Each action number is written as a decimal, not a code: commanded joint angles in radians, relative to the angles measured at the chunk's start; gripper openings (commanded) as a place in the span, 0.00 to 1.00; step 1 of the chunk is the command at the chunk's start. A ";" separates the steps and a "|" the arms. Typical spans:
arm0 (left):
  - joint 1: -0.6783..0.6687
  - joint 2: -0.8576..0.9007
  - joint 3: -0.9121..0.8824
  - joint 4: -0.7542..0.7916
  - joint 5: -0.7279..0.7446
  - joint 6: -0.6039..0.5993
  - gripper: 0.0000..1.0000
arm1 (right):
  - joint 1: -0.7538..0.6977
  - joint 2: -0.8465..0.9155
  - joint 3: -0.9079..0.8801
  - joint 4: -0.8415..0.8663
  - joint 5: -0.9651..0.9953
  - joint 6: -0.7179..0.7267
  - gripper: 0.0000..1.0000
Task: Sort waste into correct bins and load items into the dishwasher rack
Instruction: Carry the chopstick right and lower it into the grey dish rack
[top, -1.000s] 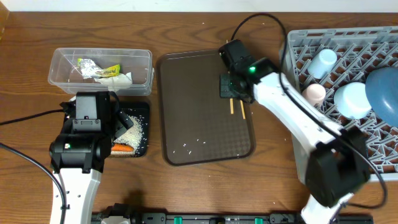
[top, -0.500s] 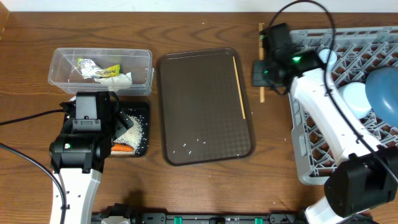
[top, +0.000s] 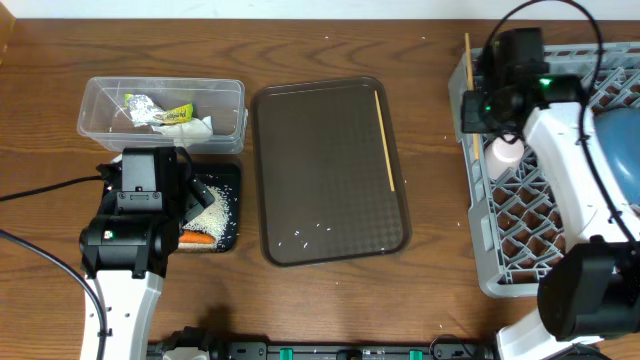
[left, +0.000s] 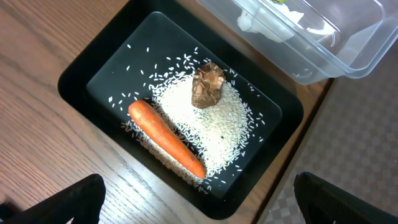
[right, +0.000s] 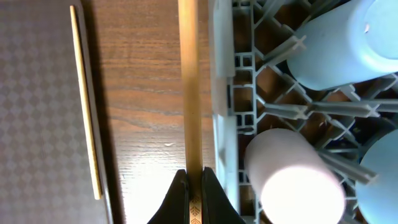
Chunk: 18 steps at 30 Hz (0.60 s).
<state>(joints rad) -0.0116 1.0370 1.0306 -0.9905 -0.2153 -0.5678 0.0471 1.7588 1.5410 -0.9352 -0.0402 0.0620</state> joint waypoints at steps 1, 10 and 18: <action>-0.001 0.002 -0.001 -0.003 -0.002 0.006 0.98 | -0.035 -0.026 0.000 -0.003 -0.099 -0.106 0.01; -0.001 0.002 -0.001 -0.004 -0.002 0.006 0.98 | -0.106 -0.025 0.000 -0.027 -0.098 -0.169 0.01; -0.001 0.002 -0.001 -0.003 -0.002 0.006 0.98 | -0.132 -0.008 -0.001 -0.044 -0.088 -0.173 0.01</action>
<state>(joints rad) -0.0116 1.0370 1.0306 -0.9905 -0.2153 -0.5678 -0.0780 1.7588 1.5410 -0.9714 -0.1223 -0.0887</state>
